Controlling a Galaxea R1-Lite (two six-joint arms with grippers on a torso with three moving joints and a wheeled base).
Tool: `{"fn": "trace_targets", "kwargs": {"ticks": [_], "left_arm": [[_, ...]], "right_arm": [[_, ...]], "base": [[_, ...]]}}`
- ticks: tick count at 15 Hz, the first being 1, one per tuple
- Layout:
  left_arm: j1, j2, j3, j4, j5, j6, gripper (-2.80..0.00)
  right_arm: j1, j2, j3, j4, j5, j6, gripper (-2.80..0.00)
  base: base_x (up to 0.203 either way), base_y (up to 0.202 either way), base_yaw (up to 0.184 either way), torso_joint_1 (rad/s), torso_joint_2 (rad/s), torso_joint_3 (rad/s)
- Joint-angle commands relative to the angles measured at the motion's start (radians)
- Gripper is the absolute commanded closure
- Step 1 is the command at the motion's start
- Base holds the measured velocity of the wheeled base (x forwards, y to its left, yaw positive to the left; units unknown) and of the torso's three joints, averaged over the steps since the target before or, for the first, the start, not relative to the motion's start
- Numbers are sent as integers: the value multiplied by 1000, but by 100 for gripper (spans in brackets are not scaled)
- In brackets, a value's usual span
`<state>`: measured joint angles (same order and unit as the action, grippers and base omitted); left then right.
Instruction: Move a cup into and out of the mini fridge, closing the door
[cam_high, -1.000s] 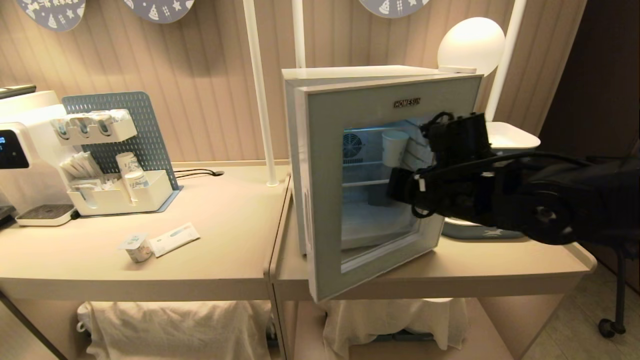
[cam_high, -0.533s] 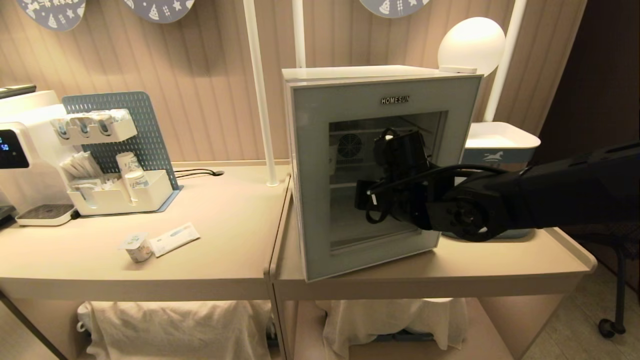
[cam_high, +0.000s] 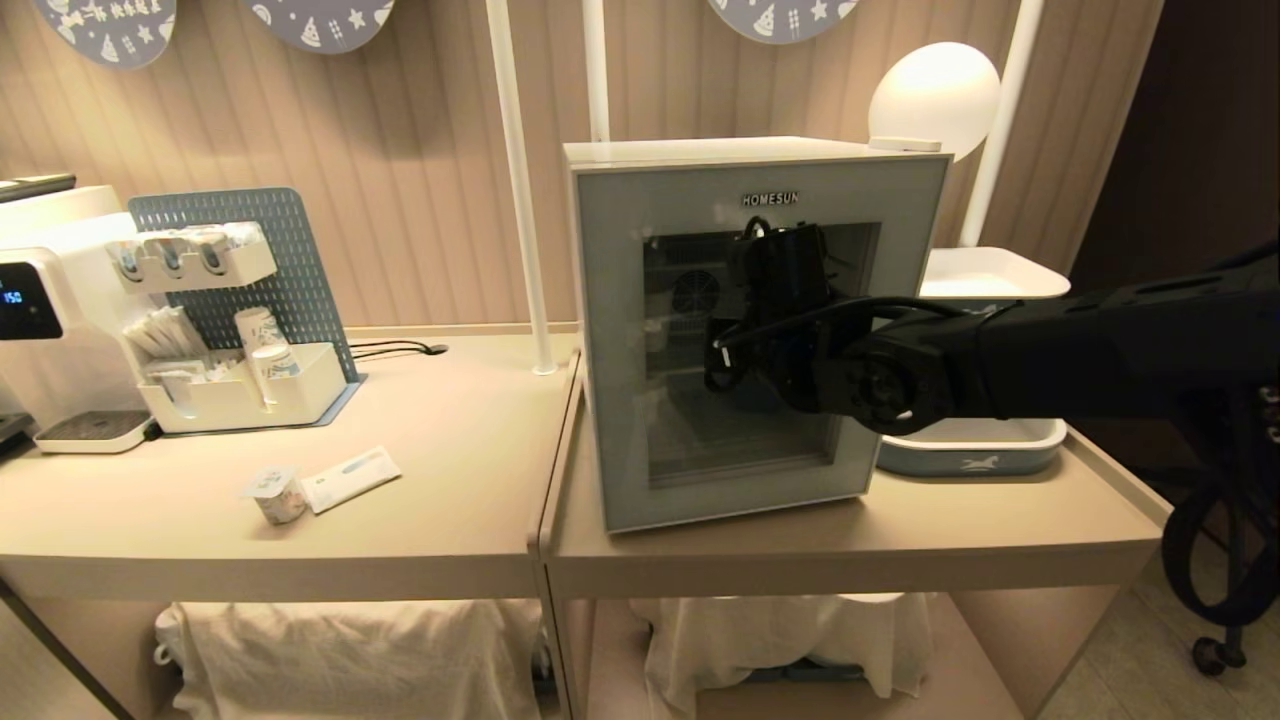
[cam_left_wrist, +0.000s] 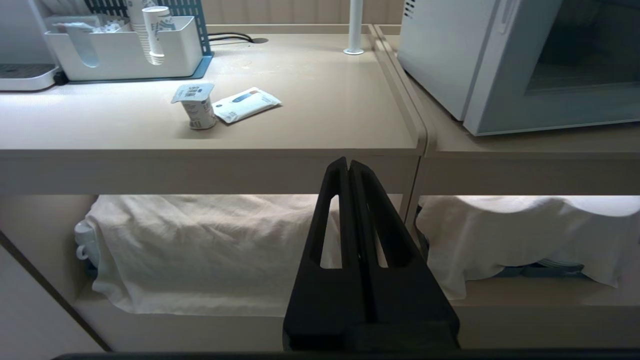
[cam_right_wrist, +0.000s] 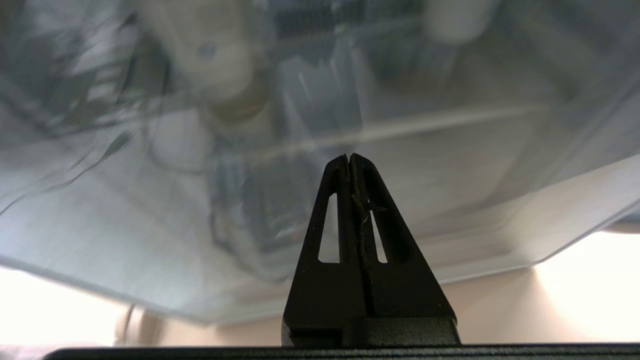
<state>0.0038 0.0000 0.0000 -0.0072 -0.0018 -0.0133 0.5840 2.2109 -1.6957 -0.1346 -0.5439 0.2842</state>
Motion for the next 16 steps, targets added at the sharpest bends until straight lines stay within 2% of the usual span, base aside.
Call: {"fn": "trace_targets", "kwargs": {"ticks": [1,3,5,8,11,13,16], "left_arm": [[1,0,2,0,0,-1,0],[1,0,2,0,0,-1,0],[1,0,2,0,0,-1,0],[1,0,2,0,0,-1,0],[1,0,2,0,0,-1,0],[1,0,2,0,0,-1,0],[1,0,2,0,0,-1,0]], "right_arm": [[-13,47,-68,-9,-8,-5,0],[-13,45,-76,-5,-17,-16,0],[-13,-11,-10,-8,-57,-16,0],[-14,-253,172,-16,-124,-25,0],[-47,-606,347,-14,-272,-71,0],[-141,-863,474,-12,-345,-107,0],[-365,-1219,675,-15,-396,-142,0]], "base": [[0,0,0,0,0,0],[0,0,0,0,0,0],[0,0,0,0,0,0],[0,0,0,0,0,0],[0,0,0,0,0,0],[0,0,0,0,0,0],[0,0,0,0,0,0]]}}
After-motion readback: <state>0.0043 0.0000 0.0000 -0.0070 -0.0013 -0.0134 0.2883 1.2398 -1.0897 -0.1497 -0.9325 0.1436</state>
